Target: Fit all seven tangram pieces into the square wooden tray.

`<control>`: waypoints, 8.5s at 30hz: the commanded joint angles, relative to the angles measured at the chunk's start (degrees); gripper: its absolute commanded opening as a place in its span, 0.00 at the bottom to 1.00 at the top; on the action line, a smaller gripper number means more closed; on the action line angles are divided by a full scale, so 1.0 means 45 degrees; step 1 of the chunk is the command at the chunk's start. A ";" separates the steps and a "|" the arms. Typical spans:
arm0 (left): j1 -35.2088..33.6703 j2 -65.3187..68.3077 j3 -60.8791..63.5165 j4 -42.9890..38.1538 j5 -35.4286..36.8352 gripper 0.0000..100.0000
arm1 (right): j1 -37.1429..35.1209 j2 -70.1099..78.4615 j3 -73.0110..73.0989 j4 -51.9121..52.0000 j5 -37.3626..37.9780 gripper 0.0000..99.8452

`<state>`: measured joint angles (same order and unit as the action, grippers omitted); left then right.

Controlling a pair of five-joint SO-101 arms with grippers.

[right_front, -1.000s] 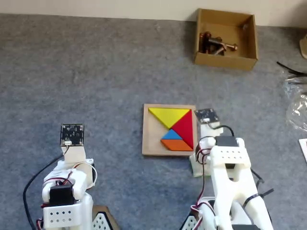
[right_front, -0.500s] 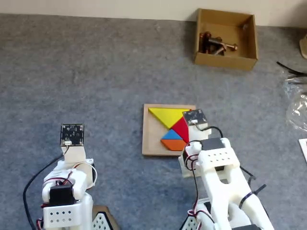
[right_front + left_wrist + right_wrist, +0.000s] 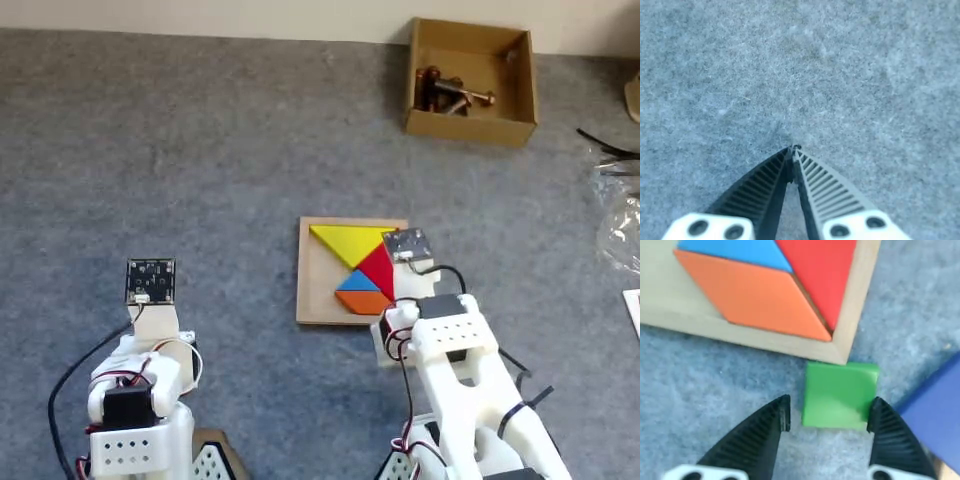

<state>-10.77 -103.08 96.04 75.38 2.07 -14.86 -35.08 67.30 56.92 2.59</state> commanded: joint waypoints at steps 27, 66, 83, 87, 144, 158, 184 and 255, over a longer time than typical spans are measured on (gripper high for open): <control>-0.0107 0.0088 0.0264 0.0098 0.0020 0.00 | -0.0166 -0.0264 0.0537 -0.0830 0.1172 0.13; -0.0107 0.0088 0.0264 0.0098 0.0020 0.00 | -0.0166 -0.0420 -0.2901 0.2667 0.6310 0.01; -0.0107 0.0088 0.0264 0.0098 0.0020 0.00 | -0.0733 -0.0244 -0.6281 0.1963 0.6310 0.01; -0.0107 0.0088 0.0264 0.0098 0.0020 0.00 | -0.0987 -0.0225 -0.6808 0.2002 0.6252 0.01; -0.0107 0.0088 0.0264 0.0098 0.0020 0.00 | -0.2764 1.0540 -1.3040 0.1280 0.6330 0.01; -0.0107 0.0088 0.0264 0.0098 0.0020 0.00 | -0.2725 1.0540 -1.3040 0.1280 0.6330 0.01; -0.0107 0.0088 0.0264 0.0098 0.0020 0.00 | -0.2784 1.0520 -1.3021 0.1358 0.6252 0.11; -0.0107 0.0088 0.0264 0.0098 0.0020 0.00 | -0.0479 0.8488 -1.6322 0.5812 0.5685 0.20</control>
<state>-10.77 -103.08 96.04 75.38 2.07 -20.57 8.97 -2.86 80.92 28.70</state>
